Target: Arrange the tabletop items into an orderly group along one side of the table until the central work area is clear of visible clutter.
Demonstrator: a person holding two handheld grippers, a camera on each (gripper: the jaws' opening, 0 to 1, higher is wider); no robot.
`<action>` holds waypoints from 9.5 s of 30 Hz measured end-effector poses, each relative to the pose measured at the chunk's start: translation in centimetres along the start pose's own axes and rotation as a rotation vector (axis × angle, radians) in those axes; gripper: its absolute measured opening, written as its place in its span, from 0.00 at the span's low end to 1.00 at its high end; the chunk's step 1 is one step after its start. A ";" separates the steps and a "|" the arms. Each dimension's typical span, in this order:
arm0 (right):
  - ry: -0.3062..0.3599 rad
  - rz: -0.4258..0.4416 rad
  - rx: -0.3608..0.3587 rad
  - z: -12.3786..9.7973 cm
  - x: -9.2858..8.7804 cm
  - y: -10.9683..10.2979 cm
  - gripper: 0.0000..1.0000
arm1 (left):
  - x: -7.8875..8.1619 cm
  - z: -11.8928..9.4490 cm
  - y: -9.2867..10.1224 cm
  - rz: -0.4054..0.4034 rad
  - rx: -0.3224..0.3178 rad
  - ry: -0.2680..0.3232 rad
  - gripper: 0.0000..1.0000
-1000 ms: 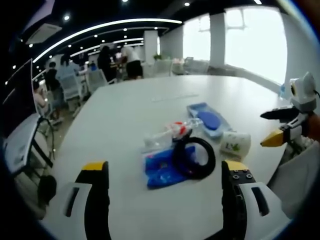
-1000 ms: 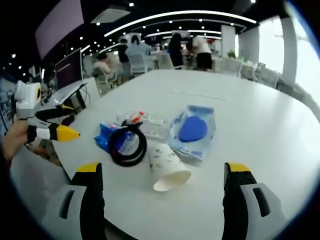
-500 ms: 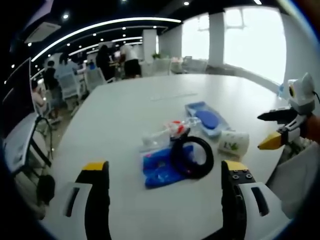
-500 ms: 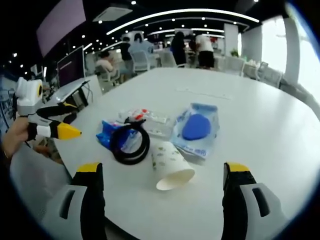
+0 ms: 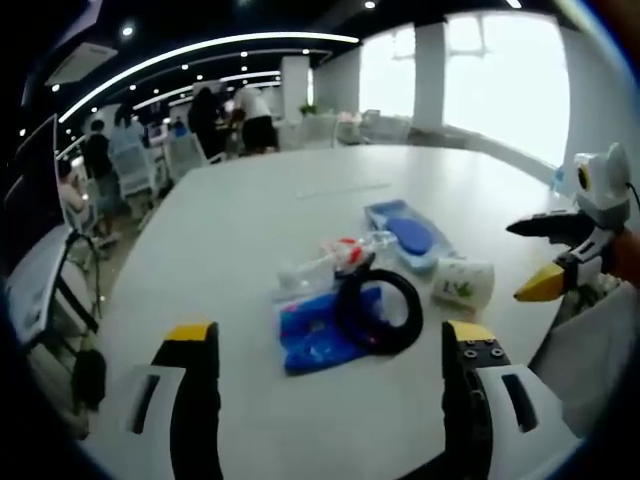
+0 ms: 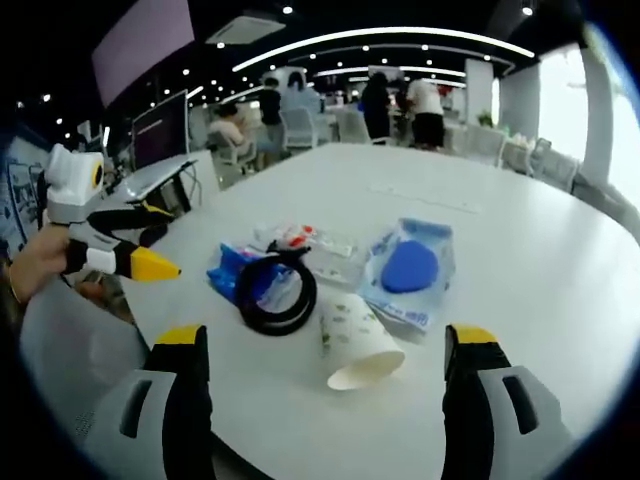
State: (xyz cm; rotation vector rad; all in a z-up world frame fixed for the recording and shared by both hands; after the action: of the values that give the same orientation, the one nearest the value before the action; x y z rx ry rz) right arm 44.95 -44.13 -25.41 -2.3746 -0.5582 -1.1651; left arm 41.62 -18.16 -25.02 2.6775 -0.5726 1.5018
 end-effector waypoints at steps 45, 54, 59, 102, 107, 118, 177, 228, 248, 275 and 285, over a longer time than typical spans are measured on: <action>0.042 -0.118 0.115 3.6 8.3 -0.5 0.95 | 0.3 0.8 0.9 0.004 -0.083 0.052 0.91; 0.004 -0.168 0.139 5.9 9.3 -0.5 0.92 | 0.0 0.9 1.1 -0.001 -0.093 0.034 0.90; -0.016 -0.182 0.146 7.6 9.7 -0.3 0.92 | -0.1 1.0 1.1 -0.003 -0.098 0.031 0.90; -0.179 -0.423 0.188 19.6 9.1 0.3 0.78 | -0.5 1.2 1.1 -0.015 -0.105 0.000 0.88; -0.202 -0.449 0.217 20.2 8.6 -0.1 0.77 | -0.5 1.2 1.0 -0.031 -0.108 -0.002 0.88; -0.267 -0.540 0.315 21.2 8.3 -1.2 0.64 | -0.5 1.1 0.6 -0.044 -0.094 0.000 0.88; -0.481 -0.632 0.328 23.7 7.8 -3.6 0.33 | -0.2 0.8 0.3 -0.067 -0.086 0.025 0.84; 0.160 -0.415 0.463 11.1 12.3 -7.8 0.33 | 6.7 -1.5 -2.7 -0.191 -0.088 0.404 0.77; 0.219 -0.417 0.534 7.0 10.1 -10.7 0.33 | 9.2 -0.4 -1.3 -0.250 -0.225 0.381 0.61; 0.302 -0.449 0.452 4.5 10.2 -11.9 0.37 | 9.4 -1.2 0.3 -0.283 -0.316 0.384 0.38; 0.285 -0.396 0.510 4.1 10.6 -11.8 0.39 | 10.2 -1.8 0.2 -0.146 -0.369 0.426 0.36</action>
State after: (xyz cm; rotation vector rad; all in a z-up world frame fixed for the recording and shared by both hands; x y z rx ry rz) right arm 47.31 -30.44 -16.71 -1.6782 -1.1061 -1.3025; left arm 44.91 -21.08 -15.61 2.0054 -0.5467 1.6619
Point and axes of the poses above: the point that each gripper's makers call its tool centre point, and the gripper's own axes: z roughly forward along the fingers, y roughly to its right, x roughly out of its top, the point moved 7 cm from there along -z, roughly backward along the fingers, and after that the axes turned 11 degrees about z, right-handed, at the moved point
